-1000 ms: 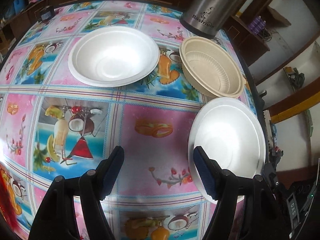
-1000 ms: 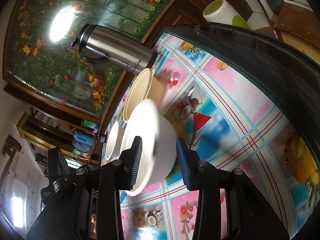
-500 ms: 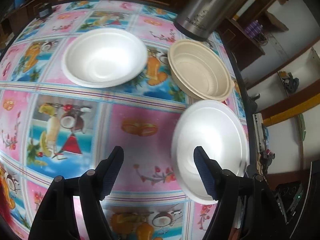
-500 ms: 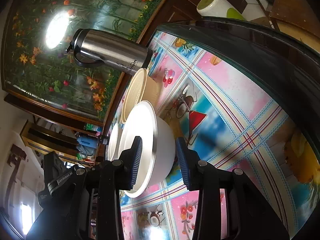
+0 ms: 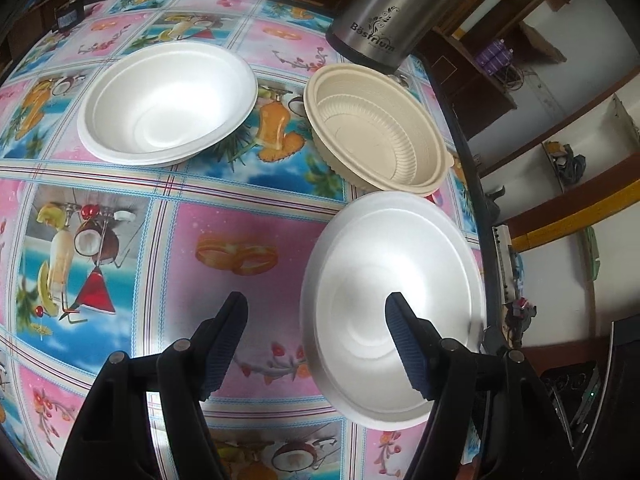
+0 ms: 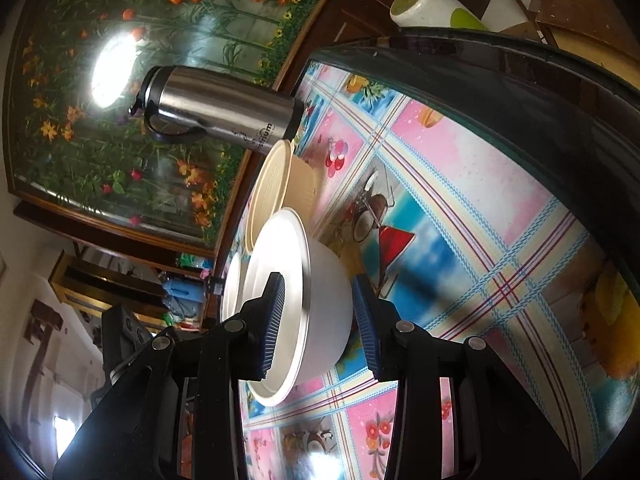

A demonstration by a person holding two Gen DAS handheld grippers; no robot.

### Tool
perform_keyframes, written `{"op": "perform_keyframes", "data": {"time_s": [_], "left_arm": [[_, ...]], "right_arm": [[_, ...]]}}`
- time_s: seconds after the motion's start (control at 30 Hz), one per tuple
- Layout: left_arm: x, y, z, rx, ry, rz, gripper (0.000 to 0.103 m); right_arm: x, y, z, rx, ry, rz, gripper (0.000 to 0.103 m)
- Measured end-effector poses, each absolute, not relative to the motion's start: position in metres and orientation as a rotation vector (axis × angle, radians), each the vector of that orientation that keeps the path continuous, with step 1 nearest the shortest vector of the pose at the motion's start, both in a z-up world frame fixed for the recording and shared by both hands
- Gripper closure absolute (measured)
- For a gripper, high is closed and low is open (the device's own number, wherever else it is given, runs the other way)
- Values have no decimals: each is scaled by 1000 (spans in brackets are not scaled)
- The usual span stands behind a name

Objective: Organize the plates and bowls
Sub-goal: 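Grasp the rim of the large white bowl with the left gripper, then lift and carry the large white bowl with the left gripper toward the stack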

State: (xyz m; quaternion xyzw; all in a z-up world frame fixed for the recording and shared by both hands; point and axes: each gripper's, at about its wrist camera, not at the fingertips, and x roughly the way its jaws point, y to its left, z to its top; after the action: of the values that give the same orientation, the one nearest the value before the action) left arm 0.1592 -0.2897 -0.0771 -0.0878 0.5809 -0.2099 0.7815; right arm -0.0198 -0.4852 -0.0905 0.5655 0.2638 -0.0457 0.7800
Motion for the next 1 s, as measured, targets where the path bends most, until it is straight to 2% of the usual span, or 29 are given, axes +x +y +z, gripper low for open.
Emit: {"op": "perform_keyframes", "data": {"time_s": [0.1, 0.2, 0.27, 0.47, 0.63, 0.67, 0.73, 1.0], "left_arm": [[157, -292, -76, -155, 1236, -440, 33], [155, -294, -76, -127, 1228, -431, 47], [154, -297, -76, -105, 1226, -428, 60], [153, -299, -79, -101, 1238, -438, 77], [152, -300, -79, -100, 1227, -441, 89], [152, -300, -79, -93, 1226, -438, 93], [151, -301, -81, -91, 1230, -440, 95], [150, -299, -79, -74, 1213, -440, 96]], "right_arm": [[-19, -485, -89, 1212, 571, -100, 69], [-16, -482, -88, 1194, 585, -102, 69], [-15, -481, -88, 1182, 589, -101, 69], [-11, -479, -89, 1153, 611, -103, 69], [-7, -474, -88, 1107, 627, -106, 85], [-7, -474, -87, 1098, 627, -102, 85], [-6, -472, -86, 1069, 635, -116, 89], [-3, -464, -81, 978, 654, -136, 92]]}}
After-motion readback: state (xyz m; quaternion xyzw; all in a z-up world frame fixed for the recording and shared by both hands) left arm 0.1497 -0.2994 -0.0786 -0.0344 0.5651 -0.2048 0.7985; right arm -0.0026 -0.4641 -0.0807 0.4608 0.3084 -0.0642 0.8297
